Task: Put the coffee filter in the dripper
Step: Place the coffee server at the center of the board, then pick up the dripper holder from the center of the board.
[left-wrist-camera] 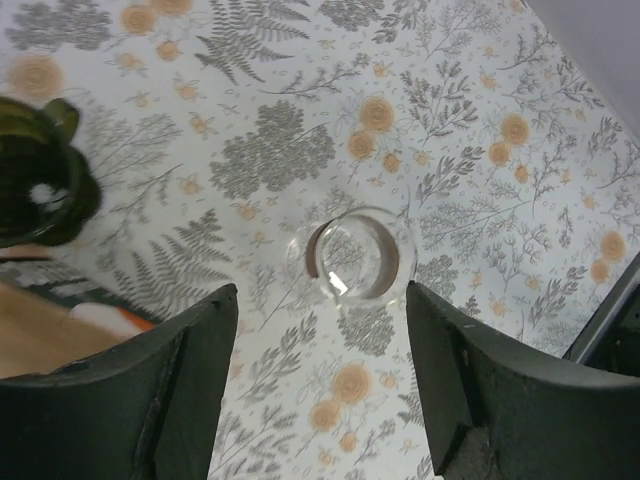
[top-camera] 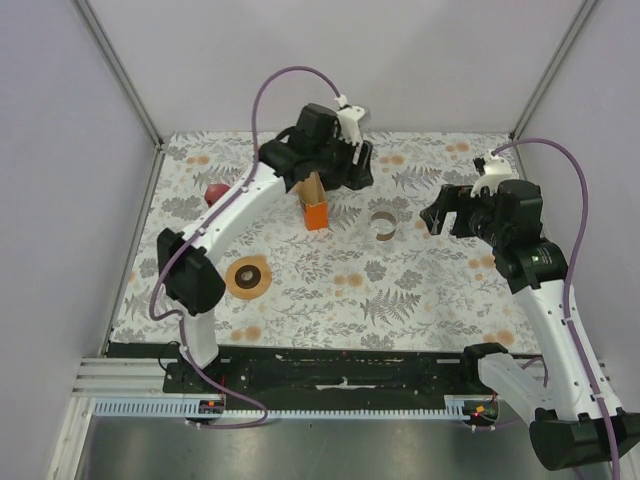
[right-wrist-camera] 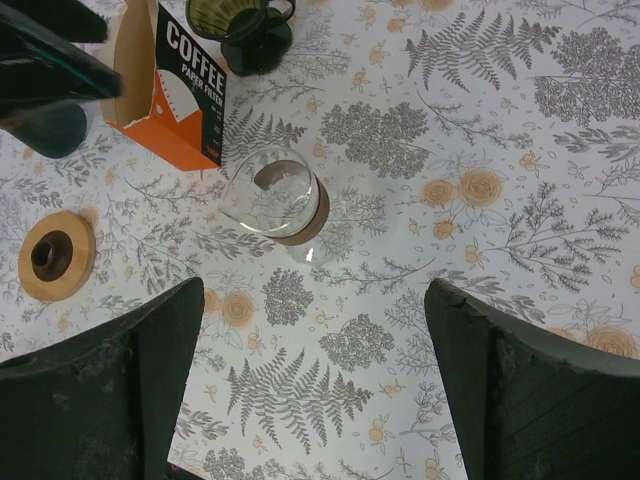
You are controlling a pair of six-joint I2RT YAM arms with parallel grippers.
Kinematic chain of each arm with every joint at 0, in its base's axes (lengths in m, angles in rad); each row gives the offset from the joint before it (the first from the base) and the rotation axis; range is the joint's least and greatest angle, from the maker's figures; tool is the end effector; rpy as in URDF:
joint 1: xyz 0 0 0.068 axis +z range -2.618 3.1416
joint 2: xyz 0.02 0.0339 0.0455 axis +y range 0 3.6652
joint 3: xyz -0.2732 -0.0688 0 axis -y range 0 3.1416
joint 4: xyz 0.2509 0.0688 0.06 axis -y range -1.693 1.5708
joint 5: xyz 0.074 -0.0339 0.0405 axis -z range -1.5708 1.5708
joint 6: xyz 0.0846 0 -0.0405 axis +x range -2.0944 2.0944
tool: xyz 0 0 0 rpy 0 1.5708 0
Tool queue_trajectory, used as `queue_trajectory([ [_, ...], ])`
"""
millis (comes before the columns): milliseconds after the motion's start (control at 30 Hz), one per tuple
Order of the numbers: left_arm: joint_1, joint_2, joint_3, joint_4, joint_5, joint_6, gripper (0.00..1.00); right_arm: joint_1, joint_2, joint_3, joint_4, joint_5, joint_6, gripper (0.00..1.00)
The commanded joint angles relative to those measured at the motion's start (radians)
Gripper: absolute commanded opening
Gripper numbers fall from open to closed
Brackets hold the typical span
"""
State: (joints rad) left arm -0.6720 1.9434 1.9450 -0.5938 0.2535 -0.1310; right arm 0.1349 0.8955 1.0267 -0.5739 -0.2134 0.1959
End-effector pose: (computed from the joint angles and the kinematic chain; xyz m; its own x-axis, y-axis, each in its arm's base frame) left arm 0.3778 -0.3276 0.3413 -0.5331 0.2625 -0.8043 0.7019 0.6680 -0.2472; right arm 0.2272 0.0489 0.3519 -0.4789 0.1270 -0.8687 -0.2323 0.9359 0.2649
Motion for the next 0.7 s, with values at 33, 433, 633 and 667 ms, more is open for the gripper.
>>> queue_trajectory([
  [33,0.165,-0.193,0.029,-0.224,0.073,0.129,0.75,0.002,0.045,0.090,0.049,-0.049,-0.010,0.98],
  [433,0.472,-0.511,-0.323,-0.596,0.024,0.493,0.78,0.002,0.151,0.081,0.097,-0.090,-0.053,0.97],
  [633,0.500,-0.558,-0.654,-0.516,-0.080,0.550,0.58,0.003,0.213,0.098,0.097,-0.110,-0.098,0.98],
  [667,0.499,-0.569,-0.702,-0.486,-0.082,0.542,0.54,0.003,0.224,0.105,0.095,-0.110,-0.098,0.97],
])
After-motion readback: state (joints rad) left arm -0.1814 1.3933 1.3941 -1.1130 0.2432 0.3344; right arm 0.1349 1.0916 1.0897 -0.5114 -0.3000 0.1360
